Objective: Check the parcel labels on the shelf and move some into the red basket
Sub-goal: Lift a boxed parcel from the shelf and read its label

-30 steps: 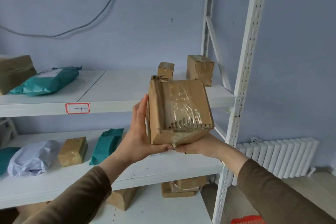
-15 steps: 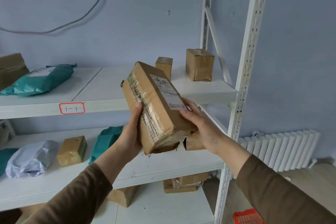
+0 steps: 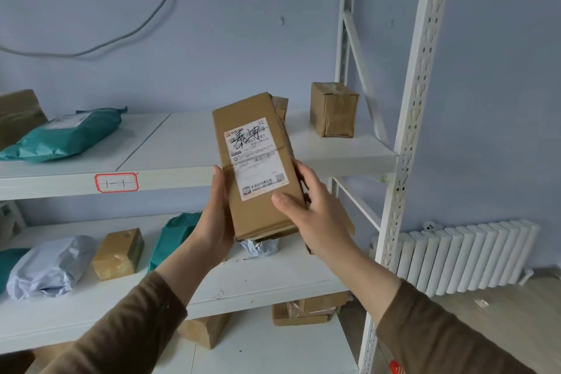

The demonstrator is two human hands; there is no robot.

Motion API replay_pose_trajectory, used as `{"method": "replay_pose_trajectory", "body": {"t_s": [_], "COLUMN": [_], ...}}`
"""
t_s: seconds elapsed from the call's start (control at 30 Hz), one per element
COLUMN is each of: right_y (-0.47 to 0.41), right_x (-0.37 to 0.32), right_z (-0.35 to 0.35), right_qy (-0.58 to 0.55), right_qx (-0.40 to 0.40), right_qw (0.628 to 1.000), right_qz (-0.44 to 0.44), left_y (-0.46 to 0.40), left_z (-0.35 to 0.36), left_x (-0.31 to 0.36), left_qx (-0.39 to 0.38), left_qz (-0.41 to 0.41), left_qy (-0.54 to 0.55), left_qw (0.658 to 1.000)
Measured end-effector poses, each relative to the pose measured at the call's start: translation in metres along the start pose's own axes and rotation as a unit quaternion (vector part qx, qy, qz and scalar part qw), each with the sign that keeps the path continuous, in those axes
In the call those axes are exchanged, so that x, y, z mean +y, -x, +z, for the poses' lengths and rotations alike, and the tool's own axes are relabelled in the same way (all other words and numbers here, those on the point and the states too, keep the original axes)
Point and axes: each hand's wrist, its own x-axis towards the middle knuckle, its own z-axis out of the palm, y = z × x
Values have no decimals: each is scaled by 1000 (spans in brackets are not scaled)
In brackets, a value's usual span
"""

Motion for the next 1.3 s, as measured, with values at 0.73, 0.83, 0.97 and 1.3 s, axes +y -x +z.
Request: {"method": "replay_pose_trajectory", "body": {"t_s": [0.73, 0.83, 0.97, 1.3], "right_y": [-37, -64, -112, -222], "right_x": [0, -15, -39, -67], "right_z": [35, 52, 82, 184], "right_qy": [-143, -200, -263, -250], "right_qx": [-125, -86, -57, -76], "right_qw": [977, 968, 936, 927], "right_qz": [100, 124, 226, 271], "left_y": [-11, -18, -30, -99], "left_z": [-46, -57, -79, -166], "left_x": [39, 66, 101, 171], "left_qx": [69, 71, 58, 132], "left_qz": [43, 79, 107, 87], "left_qy": [-1, -50, -126, -151], "left_qw": [997, 993, 985, 976]}}
